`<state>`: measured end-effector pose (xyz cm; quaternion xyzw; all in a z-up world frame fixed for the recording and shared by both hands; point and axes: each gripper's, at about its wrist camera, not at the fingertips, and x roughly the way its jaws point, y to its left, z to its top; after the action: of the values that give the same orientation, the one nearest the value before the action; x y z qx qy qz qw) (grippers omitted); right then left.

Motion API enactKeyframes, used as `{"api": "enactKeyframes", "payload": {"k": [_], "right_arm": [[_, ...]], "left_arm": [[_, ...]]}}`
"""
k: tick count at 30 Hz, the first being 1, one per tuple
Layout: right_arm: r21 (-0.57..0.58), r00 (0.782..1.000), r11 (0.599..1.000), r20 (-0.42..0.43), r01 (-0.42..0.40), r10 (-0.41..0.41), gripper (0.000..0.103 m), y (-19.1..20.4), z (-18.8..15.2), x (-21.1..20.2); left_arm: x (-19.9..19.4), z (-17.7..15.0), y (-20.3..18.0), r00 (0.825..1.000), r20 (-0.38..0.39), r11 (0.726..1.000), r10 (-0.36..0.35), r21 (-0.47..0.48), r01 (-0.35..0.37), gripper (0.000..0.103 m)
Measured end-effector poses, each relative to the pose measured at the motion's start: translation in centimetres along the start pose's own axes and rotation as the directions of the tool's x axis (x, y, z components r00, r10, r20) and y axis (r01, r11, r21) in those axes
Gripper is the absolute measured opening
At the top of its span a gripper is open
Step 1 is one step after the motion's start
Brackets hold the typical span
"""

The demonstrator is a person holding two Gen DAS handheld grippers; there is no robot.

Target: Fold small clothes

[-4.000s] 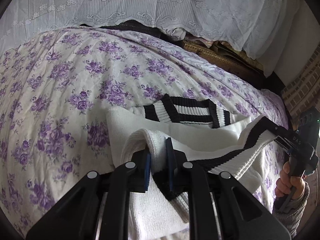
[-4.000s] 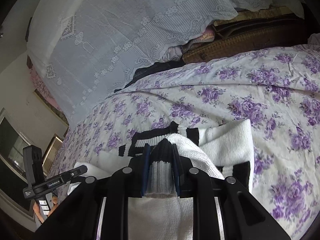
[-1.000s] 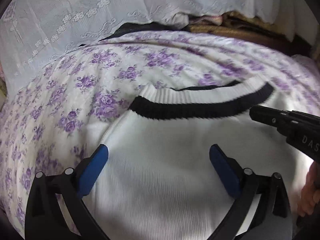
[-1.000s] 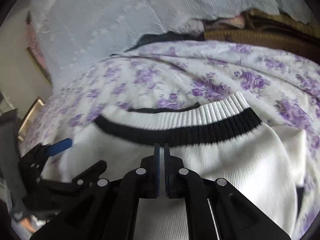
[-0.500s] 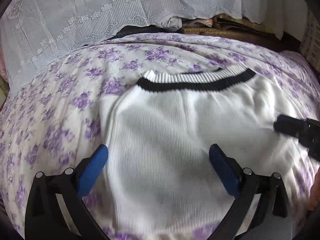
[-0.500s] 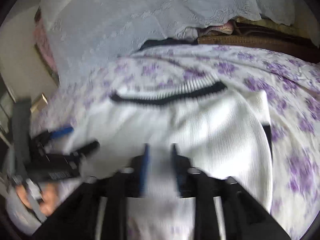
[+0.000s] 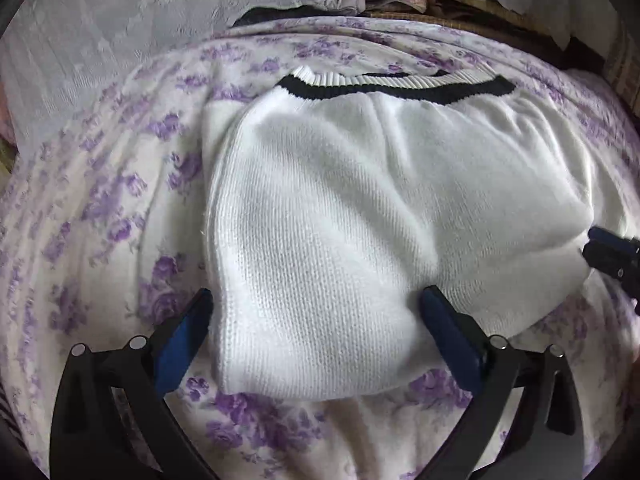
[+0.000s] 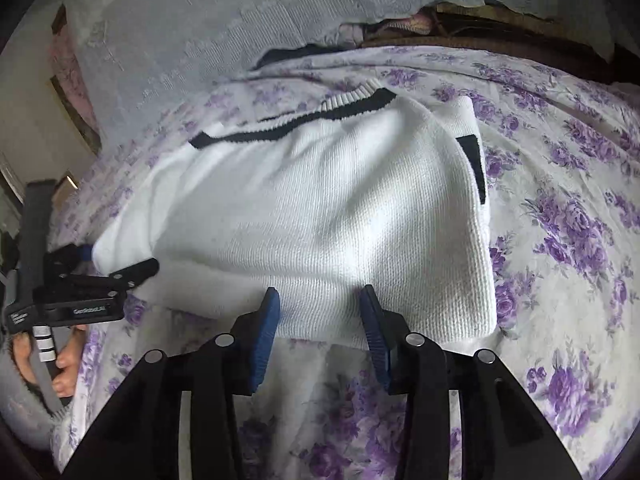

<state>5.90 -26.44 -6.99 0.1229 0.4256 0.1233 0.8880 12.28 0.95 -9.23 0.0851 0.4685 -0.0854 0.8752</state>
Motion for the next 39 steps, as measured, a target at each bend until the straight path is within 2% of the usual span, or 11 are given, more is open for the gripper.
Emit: {"api": "enactKeyframes", "payload": {"k": [5,8,10,12,13,19,24,30,35,37,39], "right_arm": [[0.064,0.997,0.998,0.073,-0.013,0.009,0.040,-1.3,-0.4,-2.8],[0.076,0.986,0.997,0.161,0.030,-0.042,0.041,-2.0,0.3,-4.7],[0.098,0.991,0.993,0.110,0.063,-0.074,0.041,-2.9,0.2,-3.6],[0.135,0.997,0.989,0.046,0.063,-0.070,0.039,-4.5,0.0,-1.6],[0.138,0.997,0.989,0.055,0.051,-0.059,0.038,-4.8,0.2,-1.6],[0.204,0.982,0.979,0.182,0.009,-0.046,0.040,-5.3,0.5,-4.2],[0.218,0.961,0.973,0.276,-0.076,0.013,0.044,-3.7,1.3,-5.6],[0.133,0.970,0.988,0.238,-0.079,0.045,0.054,1.6,4.6,-3.3],[0.081,0.979,0.997,0.200,0.010,-0.026,0.066,3.8,5.8,-0.2],[0.046,0.991,0.995,0.098,0.088,-0.092,0.072,3.3,4.7,3.1],[-0.014,0.989,0.994,0.102,0.111,-0.109,0.075,3.7,3.9,4.2]], "left_arm": [[-2.2,-0.5,1.9,0.998,0.035,0.995,-0.054,-0.082,0.057,0.099],[-2.9,-0.4,2.3,0.996,0.085,0.996,0.016,-0.090,-0.008,0.099],[-0.9,-0.4,2.5,0.998,0.020,0.995,0.064,-0.079,-0.062,0.099],[0.4,-0.4,3.1,1.000,-0.020,0.993,0.022,-0.112,-0.024,0.099],[0.3,-0.4,3.3,1.000,-0.019,0.992,0.013,-0.122,-0.015,0.099],[-2.6,-0.9,1.6,0.986,0.105,0.990,0.131,-0.070,-0.124,0.099],[-4.3,-0.4,0.7,0.974,0.185,0.991,0.130,-0.059,-0.121,0.099],[-4.2,1.5,-0.1,0.967,0.204,0.988,0.153,-0.051,-0.146,0.099],[-2.8,2.6,0.2,0.963,0.208,0.985,0.169,-0.051,-0.162,0.099],[-0.8,2.7,0.4,0.971,0.160,0.984,0.176,-0.036,-0.173,0.099],[0.3,2.8,0.7,0.980,0.136,0.989,0.145,-0.047,-0.139,0.099]]}}
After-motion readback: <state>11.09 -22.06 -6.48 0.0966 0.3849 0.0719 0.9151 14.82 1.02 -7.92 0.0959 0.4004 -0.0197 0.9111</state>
